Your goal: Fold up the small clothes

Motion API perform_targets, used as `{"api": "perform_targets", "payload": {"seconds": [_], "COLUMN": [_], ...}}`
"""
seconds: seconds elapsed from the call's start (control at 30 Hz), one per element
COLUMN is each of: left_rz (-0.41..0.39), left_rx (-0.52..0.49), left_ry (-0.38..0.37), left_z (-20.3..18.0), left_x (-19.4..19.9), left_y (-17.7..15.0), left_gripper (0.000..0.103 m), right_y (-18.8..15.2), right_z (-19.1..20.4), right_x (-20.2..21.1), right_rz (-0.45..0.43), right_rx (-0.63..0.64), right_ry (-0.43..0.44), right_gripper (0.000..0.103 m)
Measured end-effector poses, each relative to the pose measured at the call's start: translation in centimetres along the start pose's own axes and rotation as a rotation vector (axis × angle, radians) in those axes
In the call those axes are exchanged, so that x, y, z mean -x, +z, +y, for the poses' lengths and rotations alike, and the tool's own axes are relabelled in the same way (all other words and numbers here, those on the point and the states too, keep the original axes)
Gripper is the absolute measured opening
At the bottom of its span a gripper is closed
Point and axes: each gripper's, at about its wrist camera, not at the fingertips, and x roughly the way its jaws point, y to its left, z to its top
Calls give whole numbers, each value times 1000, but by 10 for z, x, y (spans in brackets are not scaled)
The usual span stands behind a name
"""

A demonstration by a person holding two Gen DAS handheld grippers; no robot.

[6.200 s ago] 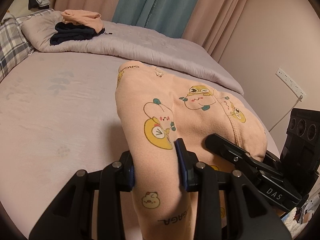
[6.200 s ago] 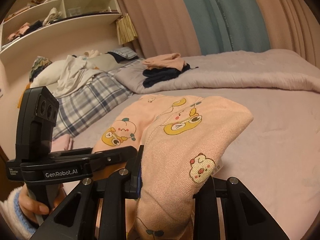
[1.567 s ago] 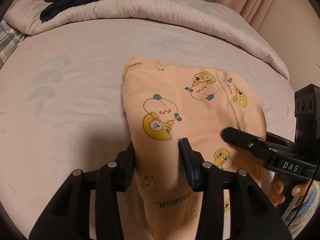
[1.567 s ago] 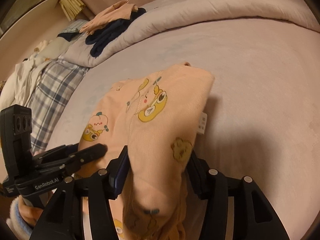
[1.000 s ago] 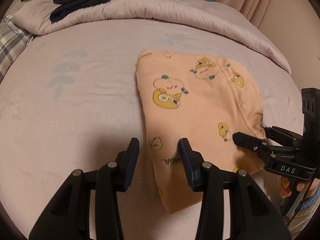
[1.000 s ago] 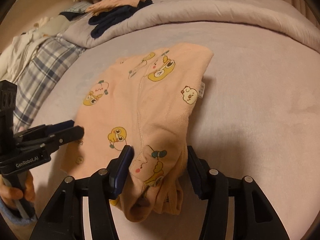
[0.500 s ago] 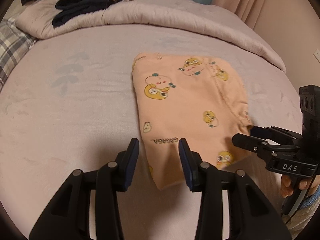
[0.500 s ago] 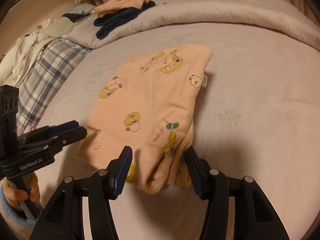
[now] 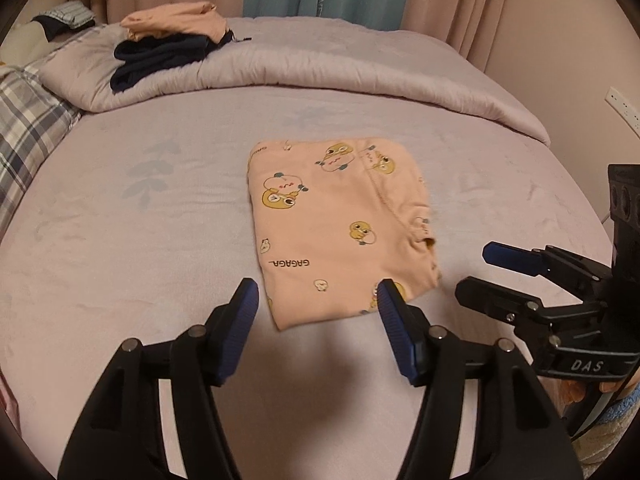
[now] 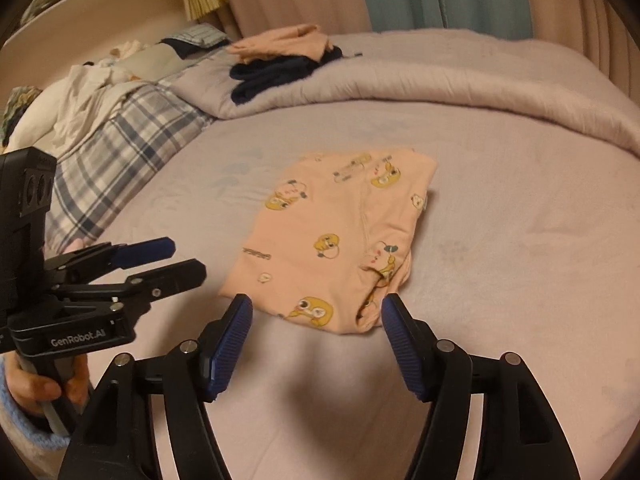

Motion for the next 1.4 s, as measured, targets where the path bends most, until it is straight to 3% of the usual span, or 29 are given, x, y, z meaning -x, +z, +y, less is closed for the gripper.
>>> {"api": "perform_targets", "payload": {"seconds": [0.1,0.17,0.57,0.73,0.97,1.4], "left_rz": [-10,-25,-47,-40,-10,-57], "left_rx": [-4,-8,24,26,34,35], "left_ry": [7,11,35,93,113,179], "left_z": [-5,-9,-21,-25,-30,-36], "left_x": [10,19,52,57,62,75], "left_y": [-3,-4,-10,-10,-12,-16], "left_gripper": [66,76,102,102,103,103], "right_y": [-3,-4,-14,-16,-15,-14], "right_z": [5,10,20,23,26,25], "right_x": [12,18,43,52,65,74], "right_rz": [-20,-35,-101,-121,-152,-179], "right_rx": [15,20,28,29,37,25], "right_ry": [6,6,22,21,26,23], "right_gripper": [71,74,75,75,75,76]}}
